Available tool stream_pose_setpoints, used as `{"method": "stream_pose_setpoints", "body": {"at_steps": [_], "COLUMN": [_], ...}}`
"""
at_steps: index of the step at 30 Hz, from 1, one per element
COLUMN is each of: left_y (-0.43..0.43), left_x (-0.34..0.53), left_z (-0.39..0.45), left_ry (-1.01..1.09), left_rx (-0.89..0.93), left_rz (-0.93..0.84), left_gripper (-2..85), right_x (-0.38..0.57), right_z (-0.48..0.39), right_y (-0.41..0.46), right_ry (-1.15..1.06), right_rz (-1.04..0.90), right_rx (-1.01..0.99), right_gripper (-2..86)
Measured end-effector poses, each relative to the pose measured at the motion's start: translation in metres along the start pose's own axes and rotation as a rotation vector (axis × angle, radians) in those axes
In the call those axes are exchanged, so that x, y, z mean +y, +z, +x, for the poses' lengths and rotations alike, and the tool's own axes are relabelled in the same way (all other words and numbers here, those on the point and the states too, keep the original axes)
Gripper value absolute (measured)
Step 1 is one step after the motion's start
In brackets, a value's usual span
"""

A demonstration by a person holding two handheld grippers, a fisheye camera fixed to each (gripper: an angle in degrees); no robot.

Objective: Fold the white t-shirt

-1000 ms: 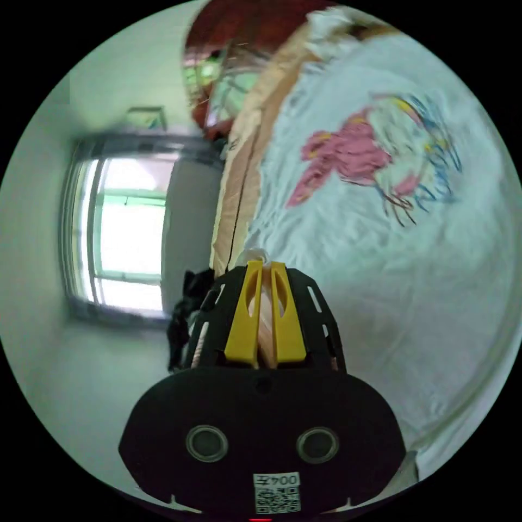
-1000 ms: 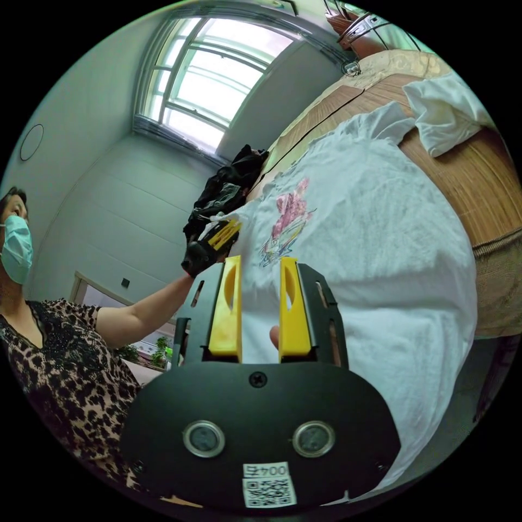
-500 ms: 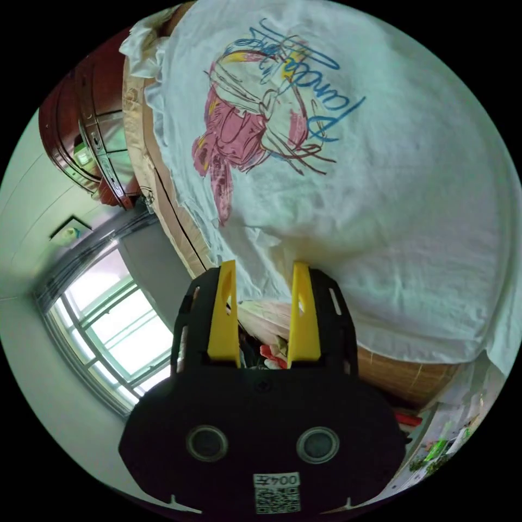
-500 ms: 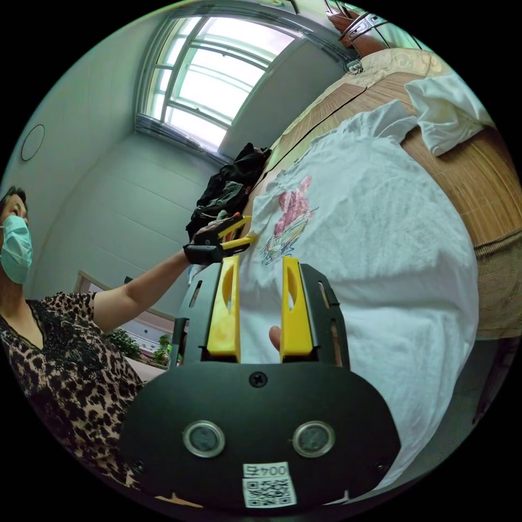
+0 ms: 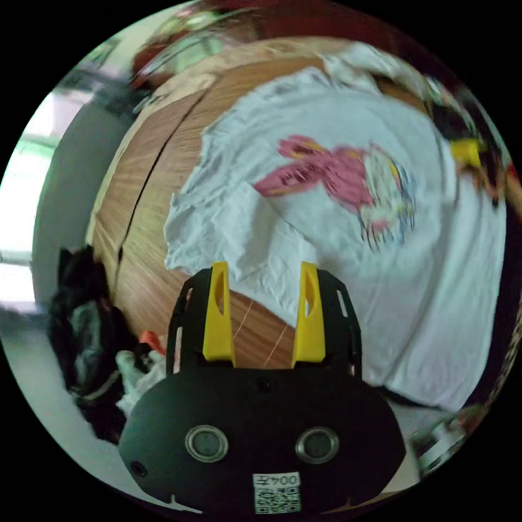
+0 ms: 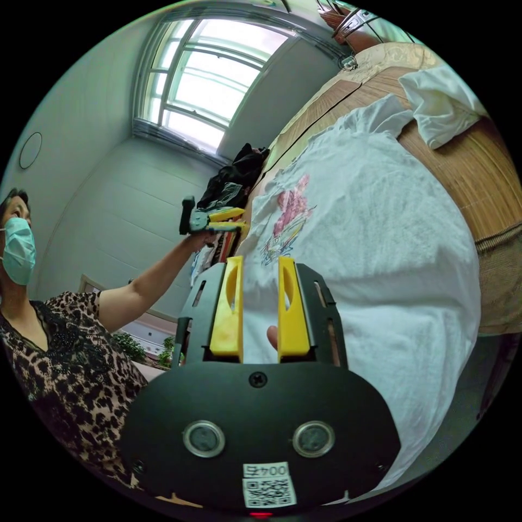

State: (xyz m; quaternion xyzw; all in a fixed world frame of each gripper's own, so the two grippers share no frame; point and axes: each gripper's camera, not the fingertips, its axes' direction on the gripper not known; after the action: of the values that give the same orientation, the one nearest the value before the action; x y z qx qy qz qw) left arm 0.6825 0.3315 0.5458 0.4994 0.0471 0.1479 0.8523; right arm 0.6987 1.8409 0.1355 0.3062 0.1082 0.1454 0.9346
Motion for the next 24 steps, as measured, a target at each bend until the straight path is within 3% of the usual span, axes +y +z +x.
{"method": "stream_pose_setpoints", "body": {"at_steps": [2,4,9,13,20,24], "left_y": [0.018,0.039,0.089,0.083,0.045,0.051], "left_x": [0.008,0.018,0.05,0.098,0.123,0.133], "left_z": [-0.06,-0.091,-0.128,-0.159,-0.133,-0.085], "left_ry": [-0.273,-0.41,-0.529,-0.655,-0.522,-0.331], "left_rx": [0.179,0.271,0.249,0.209,0.14,0.044], "left_rz": [0.137,0.18,0.051,0.126,0.211,0.13], "left_gripper": [14.7,13.7,11.1,11.4,10.0,8.9], "right_x": [-0.002,-0.004,-0.011,-0.016,-0.026,-0.033], "right_z": [-0.004,-0.007,-0.017,-0.025,-0.044,-0.057], "right_y": [0.0,-0.001,-0.002,-0.004,-0.007,-0.008], "right_ry": [0.003,0.006,0.016,0.02,0.025,0.022], "right_rz": [-0.001,-0.002,-0.004,-0.002,0.0,-0.007], "right_rx": [0.006,0.01,0.017,0.023,0.029,0.036], "right_gripper": [9.9,9.9,9.3,8.8,8.4,8.2]}}
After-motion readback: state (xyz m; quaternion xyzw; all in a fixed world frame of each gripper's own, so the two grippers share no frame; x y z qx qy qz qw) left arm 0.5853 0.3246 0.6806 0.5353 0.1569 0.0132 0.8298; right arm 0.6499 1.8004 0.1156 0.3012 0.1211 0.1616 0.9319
